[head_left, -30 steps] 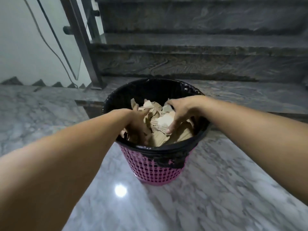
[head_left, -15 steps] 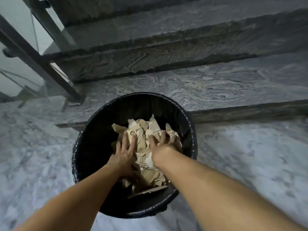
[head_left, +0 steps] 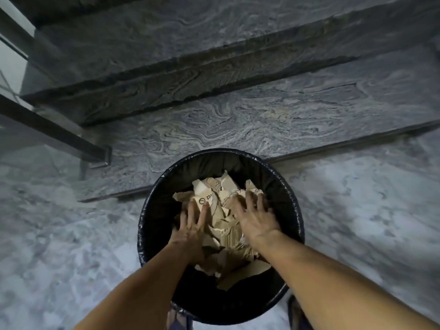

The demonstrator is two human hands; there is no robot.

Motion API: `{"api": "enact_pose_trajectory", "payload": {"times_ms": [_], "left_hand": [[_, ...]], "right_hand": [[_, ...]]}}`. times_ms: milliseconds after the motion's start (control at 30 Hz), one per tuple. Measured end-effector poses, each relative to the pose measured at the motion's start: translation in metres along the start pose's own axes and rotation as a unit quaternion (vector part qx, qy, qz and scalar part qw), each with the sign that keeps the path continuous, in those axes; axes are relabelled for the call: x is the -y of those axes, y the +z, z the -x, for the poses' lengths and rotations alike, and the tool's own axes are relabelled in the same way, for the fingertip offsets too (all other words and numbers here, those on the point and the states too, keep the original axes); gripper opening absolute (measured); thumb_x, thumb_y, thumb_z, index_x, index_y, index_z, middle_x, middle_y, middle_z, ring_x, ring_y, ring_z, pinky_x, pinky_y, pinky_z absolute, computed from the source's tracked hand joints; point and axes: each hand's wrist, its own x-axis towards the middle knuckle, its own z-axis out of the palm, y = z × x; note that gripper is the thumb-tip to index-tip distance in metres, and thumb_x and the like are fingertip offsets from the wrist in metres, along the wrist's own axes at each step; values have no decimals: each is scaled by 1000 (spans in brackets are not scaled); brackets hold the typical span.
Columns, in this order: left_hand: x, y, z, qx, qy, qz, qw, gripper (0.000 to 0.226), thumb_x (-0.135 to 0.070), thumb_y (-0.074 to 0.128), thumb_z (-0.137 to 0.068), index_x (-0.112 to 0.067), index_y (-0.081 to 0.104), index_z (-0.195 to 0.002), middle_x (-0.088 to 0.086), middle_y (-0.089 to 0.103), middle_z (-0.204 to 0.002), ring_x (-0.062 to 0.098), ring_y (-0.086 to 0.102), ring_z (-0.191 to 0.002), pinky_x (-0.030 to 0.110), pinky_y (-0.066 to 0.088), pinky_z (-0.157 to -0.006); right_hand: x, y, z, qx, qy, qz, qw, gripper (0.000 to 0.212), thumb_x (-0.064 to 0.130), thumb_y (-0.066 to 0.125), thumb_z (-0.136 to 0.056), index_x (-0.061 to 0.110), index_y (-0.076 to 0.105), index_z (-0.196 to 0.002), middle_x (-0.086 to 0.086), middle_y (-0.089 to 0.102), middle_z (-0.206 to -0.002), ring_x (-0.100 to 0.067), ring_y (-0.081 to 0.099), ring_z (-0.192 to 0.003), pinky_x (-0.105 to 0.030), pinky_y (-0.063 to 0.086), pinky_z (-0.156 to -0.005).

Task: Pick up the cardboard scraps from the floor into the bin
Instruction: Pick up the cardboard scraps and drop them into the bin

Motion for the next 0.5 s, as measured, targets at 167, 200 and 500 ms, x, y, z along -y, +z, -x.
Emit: {"api": "enact_pose_trajectory", "payload": {"times_ms": [167, 200, 500], "left_hand": [[22, -19, 7, -54, 55, -3, 997, 153, -77, 74, -49, -20, -30, -147, 15, -31, -153, 37, -1, -145, 49, 22, -115], [23, -22, 6, -65, 53, 14, 996, 155, -78, 74, -47, -18, -28, -147, 15, -30, -154, 37, 0, -145, 48, 22, -115], [19, -1, -27, -52, 93, 44, 993, 133, -61, 79, -61, -33, -17, -150, 12, -26, -155, 37, -7, -145, 49, 19, -116]], "right_hand": [[26, 2, 37, -122, 102, -97, 983, 103, -7, 59, -82, 22, -9, -154, -17, -13, -160, -45, 3, -147, -55, 30, -111], [31, 6, 42, -151, 137, -126, 971, 93, -4, 58, -84, 17, -1, -153, -19, -4, -160, -45, 14, -145, -50, 37, -107], [45, 36, 27, -74, 173, -289, 939, 76, 16, 59, -90, 27, 17, -153, -6, 20, -158, -29, 26, -143, -38, 35, -112]]}}
